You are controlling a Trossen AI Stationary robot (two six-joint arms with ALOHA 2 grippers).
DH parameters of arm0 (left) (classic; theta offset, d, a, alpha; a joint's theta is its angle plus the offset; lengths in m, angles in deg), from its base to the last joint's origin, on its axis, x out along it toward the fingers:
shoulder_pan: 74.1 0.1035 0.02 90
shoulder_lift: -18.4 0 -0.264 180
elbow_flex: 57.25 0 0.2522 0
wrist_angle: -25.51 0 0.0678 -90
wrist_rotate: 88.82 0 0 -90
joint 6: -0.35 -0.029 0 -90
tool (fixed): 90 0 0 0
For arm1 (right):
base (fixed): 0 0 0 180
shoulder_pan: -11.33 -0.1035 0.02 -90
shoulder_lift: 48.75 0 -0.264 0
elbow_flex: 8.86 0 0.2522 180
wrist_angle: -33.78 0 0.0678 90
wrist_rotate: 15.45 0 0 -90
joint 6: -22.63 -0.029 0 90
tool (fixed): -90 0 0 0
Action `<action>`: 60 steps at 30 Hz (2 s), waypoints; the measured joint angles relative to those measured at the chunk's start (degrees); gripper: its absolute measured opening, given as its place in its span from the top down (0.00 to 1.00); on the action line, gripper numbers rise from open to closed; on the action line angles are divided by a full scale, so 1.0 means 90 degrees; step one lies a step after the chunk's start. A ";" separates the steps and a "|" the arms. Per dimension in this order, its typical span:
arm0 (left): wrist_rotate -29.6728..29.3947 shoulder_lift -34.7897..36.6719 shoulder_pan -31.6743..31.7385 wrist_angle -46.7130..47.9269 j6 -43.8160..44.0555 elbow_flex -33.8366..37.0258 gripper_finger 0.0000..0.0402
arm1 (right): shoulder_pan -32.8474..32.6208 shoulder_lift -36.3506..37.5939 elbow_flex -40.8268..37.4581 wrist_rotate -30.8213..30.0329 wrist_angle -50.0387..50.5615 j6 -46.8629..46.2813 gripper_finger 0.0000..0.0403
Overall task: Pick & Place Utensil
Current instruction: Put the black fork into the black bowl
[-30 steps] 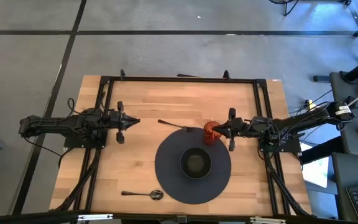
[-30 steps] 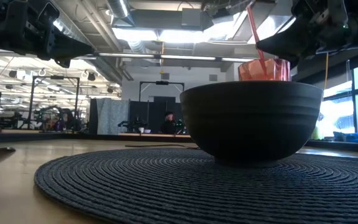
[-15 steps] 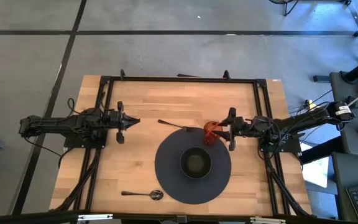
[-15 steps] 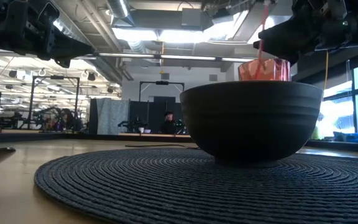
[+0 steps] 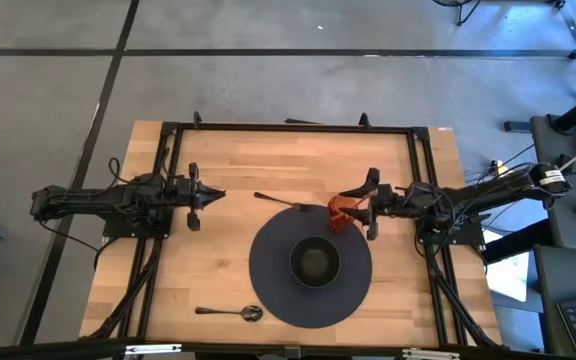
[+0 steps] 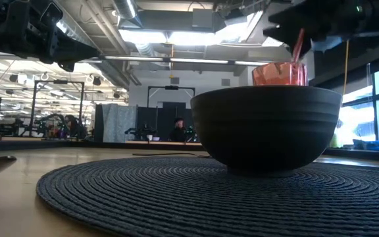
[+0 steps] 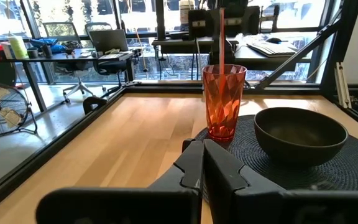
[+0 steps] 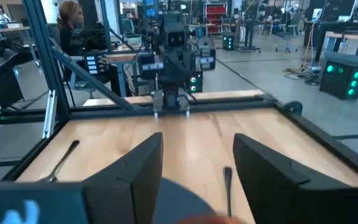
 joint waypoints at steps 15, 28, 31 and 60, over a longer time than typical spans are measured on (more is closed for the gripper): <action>0.0006 0.0001 0.0000 0.0002 0.0000 0.0000 0.99 | 0.0000 -0.0036 0.2790 -0.0555 0.3647 -0.0147 0.52; 0.0002 0.0002 0.0000 0.0000 0.0000 0.0000 0.99 | 0.0085 -0.1883 0.4319 -0.0823 0.4559 -0.0109 0.63; 0.0007 0.0000 0.0000 0.0000 0.0000 0.0000 0.99 | 0.0256 -0.2622 0.5137 -0.0794 0.4974 -0.0197 0.72; 0.0003 0.0002 -0.0002 0.0138 0.0000 0.0000 0.99 | 0.1336 -0.6335 0.7645 0.3097 0.6271 -0.0277 0.99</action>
